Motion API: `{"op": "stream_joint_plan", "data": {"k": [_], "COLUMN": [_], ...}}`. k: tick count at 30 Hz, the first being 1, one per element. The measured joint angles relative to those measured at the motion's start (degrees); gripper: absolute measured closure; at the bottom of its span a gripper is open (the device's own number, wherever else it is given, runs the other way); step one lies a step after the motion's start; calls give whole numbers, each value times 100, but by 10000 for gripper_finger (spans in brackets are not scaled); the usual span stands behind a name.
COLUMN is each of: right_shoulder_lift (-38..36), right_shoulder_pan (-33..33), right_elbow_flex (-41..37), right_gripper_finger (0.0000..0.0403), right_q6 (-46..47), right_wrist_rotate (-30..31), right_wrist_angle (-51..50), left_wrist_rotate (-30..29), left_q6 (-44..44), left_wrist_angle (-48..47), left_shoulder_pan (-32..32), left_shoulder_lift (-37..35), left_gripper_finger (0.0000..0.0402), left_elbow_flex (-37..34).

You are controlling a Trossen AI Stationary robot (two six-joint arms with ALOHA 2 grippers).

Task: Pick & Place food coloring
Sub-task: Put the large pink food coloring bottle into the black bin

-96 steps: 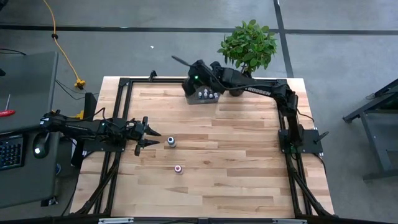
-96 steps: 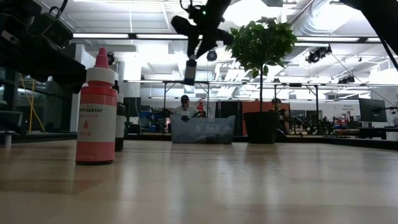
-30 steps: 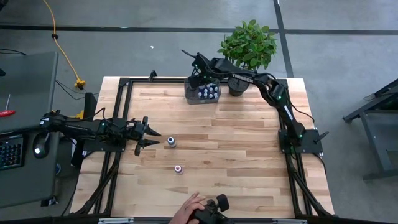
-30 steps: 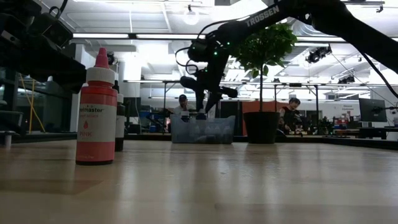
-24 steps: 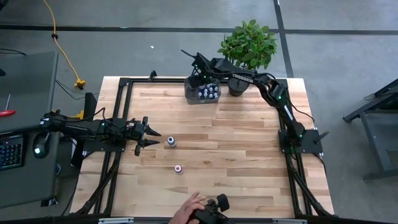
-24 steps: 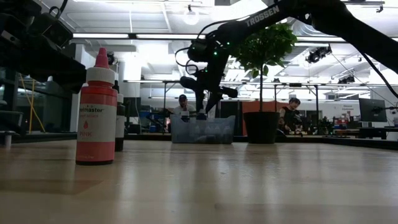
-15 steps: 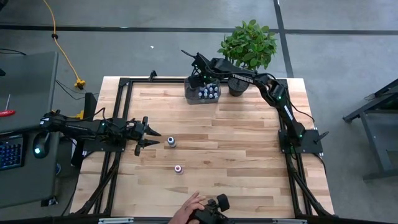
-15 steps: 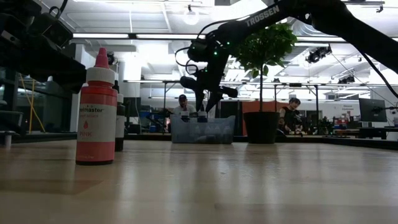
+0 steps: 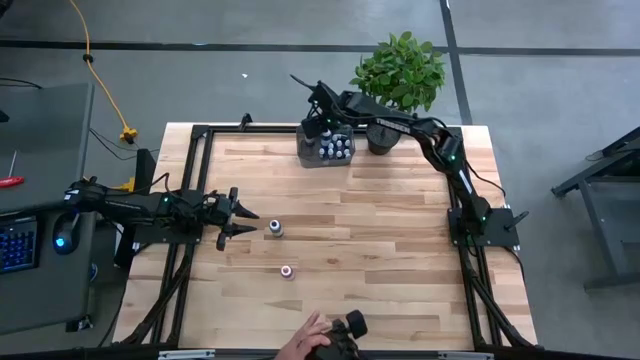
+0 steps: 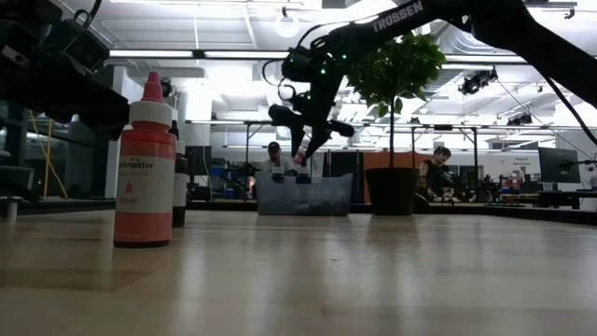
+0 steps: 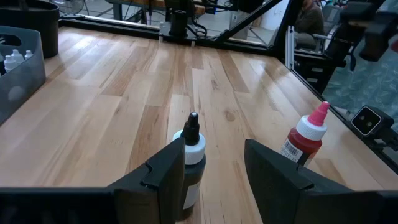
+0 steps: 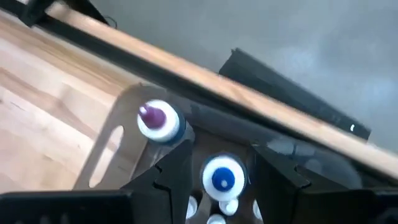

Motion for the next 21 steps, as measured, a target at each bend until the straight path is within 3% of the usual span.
{"op": "stream_joint_plan", "data": {"k": [10, 21], "right_shoulder_lift": [-297, -1218], "right_shoulder_pan": [158, 781], "right_elbow_flex": [2, 2], "right_gripper_finger": [263, 263], "right_q6": [-872, -1933], "right_wrist_rotate": [147, 198], "right_wrist_angle": [138, 406], "left_wrist_rotate": [1, 2], "left_q6": [1, 0], "left_wrist_angle": [0, 0], "left_shoulder_pan": [-2, 0], "left_shoulder_lift": [0, -1], "left_gripper_finger": [238, 238], "left_elbow_flex": [0, 0]}}
